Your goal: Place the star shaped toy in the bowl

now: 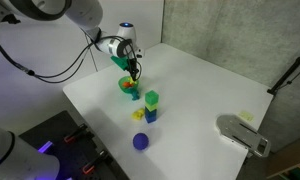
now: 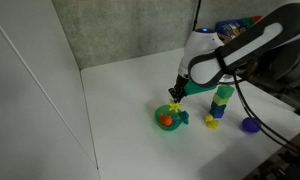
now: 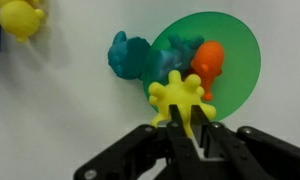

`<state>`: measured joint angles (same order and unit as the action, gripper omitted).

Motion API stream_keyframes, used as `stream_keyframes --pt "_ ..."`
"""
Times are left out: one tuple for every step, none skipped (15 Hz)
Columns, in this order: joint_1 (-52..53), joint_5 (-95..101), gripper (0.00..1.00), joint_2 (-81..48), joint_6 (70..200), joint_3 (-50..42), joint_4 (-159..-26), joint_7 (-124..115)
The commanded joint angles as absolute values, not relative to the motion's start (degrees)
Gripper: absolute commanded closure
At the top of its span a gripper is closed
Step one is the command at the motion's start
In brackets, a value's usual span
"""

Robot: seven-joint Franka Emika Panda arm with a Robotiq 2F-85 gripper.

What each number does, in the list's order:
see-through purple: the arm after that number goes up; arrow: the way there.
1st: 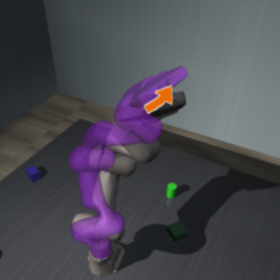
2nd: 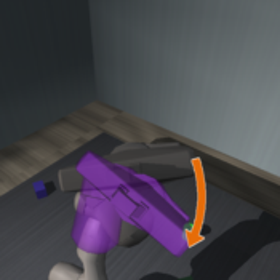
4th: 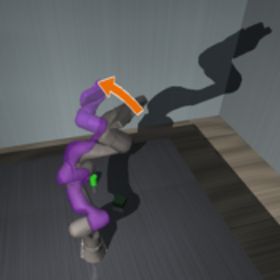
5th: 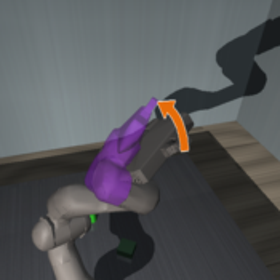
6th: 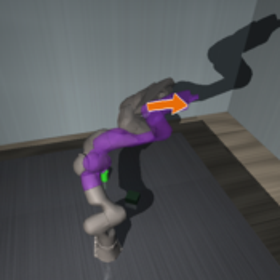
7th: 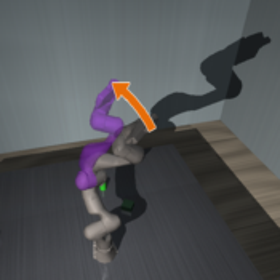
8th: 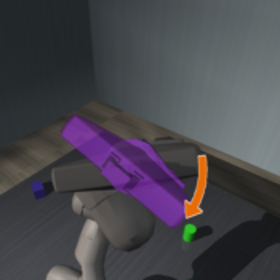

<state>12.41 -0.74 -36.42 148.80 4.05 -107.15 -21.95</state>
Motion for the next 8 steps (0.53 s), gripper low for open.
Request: stream_keyframes --pt "12.5 -2.5 0.52 -36.7 144.8 4.7 -104.4 -19.5" --pt "12.3 -2.5 0.43 -35.8 144.7 4.8 -105.2 -19.2" --pt "11.9 -2.8 0.34 -34.6 144.9 4.9 -106.4 -18.8" --pt "11.5 -3.1 0.27 -33.7 145.2 5.1 -107.4 -18.4" --pt "11.1 -3.7 0.19 -32.4 145.3 5.2 -108.6 -18.1" --pt "10.8 -4.1 0.12 -31.0 145.4 5.0 -109.8 -18.0" --pt "10.7 -4.3 0.04 -29.4 145.5 4.5 -111.2 -18.2" --pt "10.3 -4.7 0.01 -27.9 145.3 4.3 -112.4 -18.3"
